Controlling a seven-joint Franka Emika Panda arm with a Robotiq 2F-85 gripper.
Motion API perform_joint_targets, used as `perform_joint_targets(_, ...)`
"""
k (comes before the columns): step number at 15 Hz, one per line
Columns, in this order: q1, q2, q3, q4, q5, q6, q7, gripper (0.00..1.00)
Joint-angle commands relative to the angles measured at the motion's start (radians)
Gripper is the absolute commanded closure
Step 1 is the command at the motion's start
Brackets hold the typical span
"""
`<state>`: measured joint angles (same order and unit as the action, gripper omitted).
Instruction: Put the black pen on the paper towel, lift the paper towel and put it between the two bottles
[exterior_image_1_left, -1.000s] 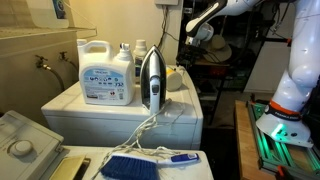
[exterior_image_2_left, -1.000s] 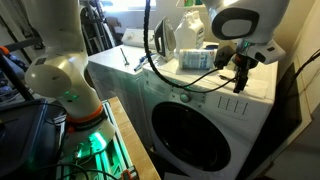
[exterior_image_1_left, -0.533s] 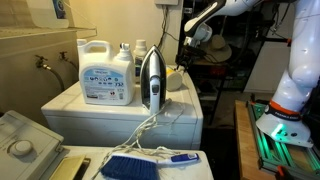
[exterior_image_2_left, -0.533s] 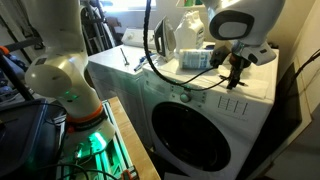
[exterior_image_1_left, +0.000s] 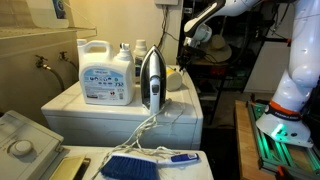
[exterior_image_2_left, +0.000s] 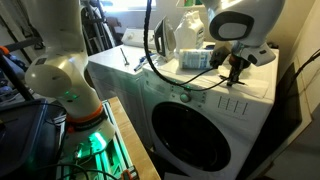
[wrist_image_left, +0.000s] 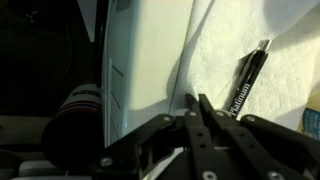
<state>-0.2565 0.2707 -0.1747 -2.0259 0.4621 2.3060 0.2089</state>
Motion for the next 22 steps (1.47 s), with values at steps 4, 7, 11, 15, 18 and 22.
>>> perform_joint_targets(4,-0.005,-0.002,0.019,0.043,0.056,-0.003,-0.036,0.92)
perform_joint_targets(7,-0.001,0.025,0.035,0.086,0.091,0.008,-0.039,0.91)
perform_joint_targets(11,0.001,0.075,0.057,0.137,0.125,0.029,-0.053,0.92)
perform_joint_targets(15,0.005,0.125,0.065,0.165,0.106,0.024,-0.043,0.79)
perform_joint_targets(18,0.002,0.145,0.070,0.184,0.107,0.022,-0.037,0.49)
perform_joint_targets(22,-0.005,0.148,0.082,0.210,0.122,0.024,-0.061,0.20)
